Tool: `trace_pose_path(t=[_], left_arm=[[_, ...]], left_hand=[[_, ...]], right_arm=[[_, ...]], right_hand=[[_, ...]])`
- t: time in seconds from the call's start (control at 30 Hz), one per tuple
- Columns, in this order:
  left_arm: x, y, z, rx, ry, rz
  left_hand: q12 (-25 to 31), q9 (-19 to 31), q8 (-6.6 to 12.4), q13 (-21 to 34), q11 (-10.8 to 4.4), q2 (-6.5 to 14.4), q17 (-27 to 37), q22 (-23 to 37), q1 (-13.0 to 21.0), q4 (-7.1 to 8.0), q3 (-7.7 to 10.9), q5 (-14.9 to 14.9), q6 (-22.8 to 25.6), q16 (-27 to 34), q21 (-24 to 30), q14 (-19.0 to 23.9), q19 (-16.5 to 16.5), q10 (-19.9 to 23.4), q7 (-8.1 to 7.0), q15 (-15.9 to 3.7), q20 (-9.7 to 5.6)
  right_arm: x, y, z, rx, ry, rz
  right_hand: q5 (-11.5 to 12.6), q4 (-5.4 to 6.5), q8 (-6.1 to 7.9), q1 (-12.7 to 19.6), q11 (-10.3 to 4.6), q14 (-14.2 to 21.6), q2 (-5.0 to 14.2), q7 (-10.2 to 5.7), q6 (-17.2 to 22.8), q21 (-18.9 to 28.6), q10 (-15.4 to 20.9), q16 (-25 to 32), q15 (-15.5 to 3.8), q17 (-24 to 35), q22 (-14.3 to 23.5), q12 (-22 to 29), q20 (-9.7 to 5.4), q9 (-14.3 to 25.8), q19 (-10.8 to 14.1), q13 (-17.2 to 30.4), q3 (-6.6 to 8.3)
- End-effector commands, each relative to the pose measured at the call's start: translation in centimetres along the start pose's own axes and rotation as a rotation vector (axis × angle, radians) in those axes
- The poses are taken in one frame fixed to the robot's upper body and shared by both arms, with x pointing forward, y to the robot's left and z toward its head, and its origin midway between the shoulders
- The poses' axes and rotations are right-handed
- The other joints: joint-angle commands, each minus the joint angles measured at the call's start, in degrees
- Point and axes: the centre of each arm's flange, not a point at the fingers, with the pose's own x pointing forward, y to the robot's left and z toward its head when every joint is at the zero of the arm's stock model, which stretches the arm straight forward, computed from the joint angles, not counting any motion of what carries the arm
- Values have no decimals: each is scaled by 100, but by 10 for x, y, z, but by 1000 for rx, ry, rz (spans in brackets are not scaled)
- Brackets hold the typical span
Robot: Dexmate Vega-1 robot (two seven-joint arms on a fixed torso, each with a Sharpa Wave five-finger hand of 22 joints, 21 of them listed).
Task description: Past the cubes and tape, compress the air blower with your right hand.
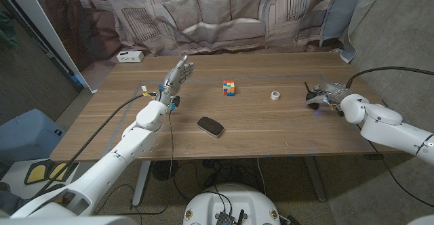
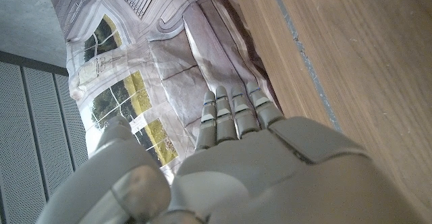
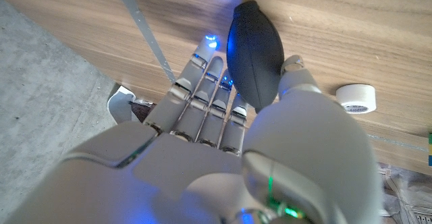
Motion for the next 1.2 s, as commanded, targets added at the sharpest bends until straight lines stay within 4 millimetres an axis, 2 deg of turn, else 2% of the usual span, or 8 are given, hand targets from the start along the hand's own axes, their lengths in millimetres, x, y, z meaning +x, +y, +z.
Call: trace_pose_path(t=[0.03,0.4,0.7,0.77,0.9,1.03,1.13,1.2], left_arm=[[-2,2,3,3,-6,12],[-1,2,0,-5,-6,2],[0,2,-1,-8,-3,-2],[0,2,-1,-7,1,-2],[0,1,0,-4,14,3],[0,-1,4,4,15,7],[-1,-2,5,8,18,11],[-1,-3,5,5,19,14]], left_hand=[[-13,32,0,16,38,44,11,26,-5,-29,-1,-6,22,-19,-22,27,31,34,3,26,0],[-10,32,-2,16,16,48,11,27,-8,-32,1,-6,17,-18,-22,29,31,43,-5,27,-8],[-13,32,1,16,16,49,11,27,-9,-36,2,-6,22,-16,-22,33,29,38,-3,22,-6],[-14,33,1,16,16,49,11,27,-10,-37,2,-6,23,-16,-22,34,30,34,-2,25,1],[-11,33,3,16,23,51,11,27,-10,-38,3,-6,29,-15,-22,36,31,44,-3,32,-1],[-10,33,3,16,12,53,11,27,-11,-39,4,-6,28,-17,-21,33,33,46,-5,34,-9],[-14,33,2,16,24,54,11,27,-11,-40,5,-6,28,-17,-20,32,35,36,-7,32,-8],[-17,33,1,16,21,55,11,27,-10,-41,5,-6,25,-17,-21,32,32,30,-7,29,-4]], right_arm=[[-1,2,0,8,20,-29],[-6,3,0,9,43,-49],[-12,4,-2,5,75,-85],[-13,4,-3,8,77,-102],[-19,5,-9,43,84,-156],[-22,6,-12,74,85,-185],[-23,7,-14,131,81,-216],[-23,8,-14,153,75,-233]], right_hand=[[22,5,-44,-136,-4,-173,-17,9,-226,-92,-212,-50,-210,27,9,-37,19,17,-122,2,-67],[109,-18,-40,-304,-34,-512,-149,52,-744,-260,-674,-218,-48,-68,5,-41,132,26,-358,4,-143],[158,29,-32,-533,-59,-974,-176,-49,-1119,-452,-1018,-317,112,-129,2,-31,207,31,-618,6,-194],[143,199,15,-882,-60,-1137,-116,-42,-1160,-591,-1063,-310,189,-130,5,8,317,43,-863,10,-281],[134,373,12,-1308,-60,-1509,-97,-86,-1333,-776,-1251,-337,293,-156,9,-3,408,41,-1155,12,-401],[144,423,91,-1489,-44,-1851,-87,-63,-1272,-965,-1368,-362,352,-197,8,18,493,45,-1503,19,-440],[160,425,120,-1562,163,-2117,-73,-33,-1233,-1098,-1500,-378,414,-245,4,21,642,65,-1787,42,-444],[164,429,102,-1606,198,-2248,-77,-21,-1290,-1143,-1594,-380,440,-266,2,14,679,73,-1906,52,-453]])
